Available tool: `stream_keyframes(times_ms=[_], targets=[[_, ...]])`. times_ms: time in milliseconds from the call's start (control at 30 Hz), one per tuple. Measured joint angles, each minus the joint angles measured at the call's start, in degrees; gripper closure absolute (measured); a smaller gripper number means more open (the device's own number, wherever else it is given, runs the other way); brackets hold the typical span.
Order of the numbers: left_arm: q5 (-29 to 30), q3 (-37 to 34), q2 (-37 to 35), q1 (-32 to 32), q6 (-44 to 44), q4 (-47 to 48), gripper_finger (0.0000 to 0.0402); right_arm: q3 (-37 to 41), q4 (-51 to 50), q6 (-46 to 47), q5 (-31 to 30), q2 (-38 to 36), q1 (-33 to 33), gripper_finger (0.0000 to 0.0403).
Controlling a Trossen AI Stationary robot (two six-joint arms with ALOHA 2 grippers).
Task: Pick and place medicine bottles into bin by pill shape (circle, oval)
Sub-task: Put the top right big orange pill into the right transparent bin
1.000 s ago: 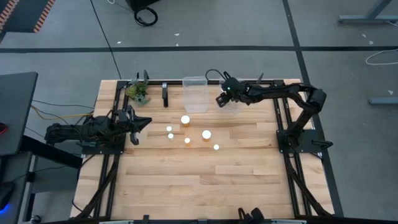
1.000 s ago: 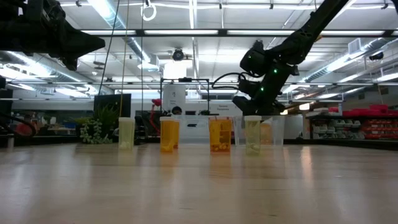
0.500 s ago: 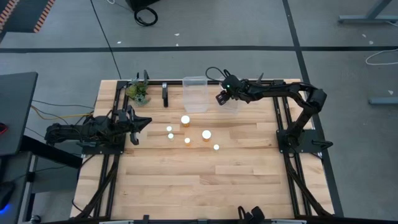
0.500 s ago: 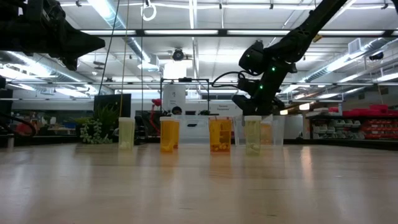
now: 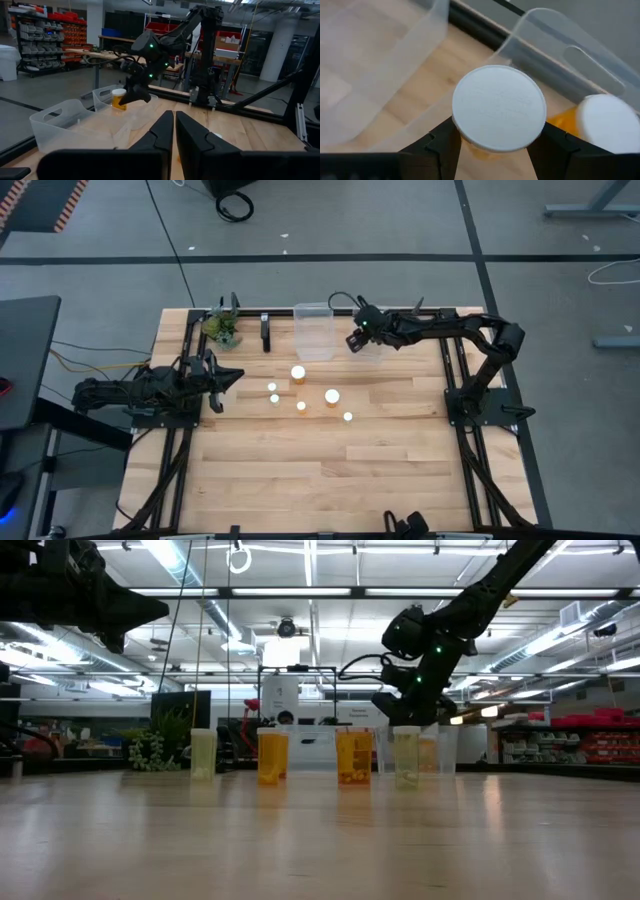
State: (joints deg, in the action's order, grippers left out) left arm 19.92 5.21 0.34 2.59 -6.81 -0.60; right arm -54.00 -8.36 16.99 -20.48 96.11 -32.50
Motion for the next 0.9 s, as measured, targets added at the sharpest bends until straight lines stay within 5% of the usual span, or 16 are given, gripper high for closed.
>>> stream_keyframes(times_ms=[900], targets=[[-0.01, -0.01, 0.02, -0.02, -0.02, 0.02, 0.0363, -0.05, 1.11, -0.46, 1.47, 4.16, -0.03, 0.0176]])
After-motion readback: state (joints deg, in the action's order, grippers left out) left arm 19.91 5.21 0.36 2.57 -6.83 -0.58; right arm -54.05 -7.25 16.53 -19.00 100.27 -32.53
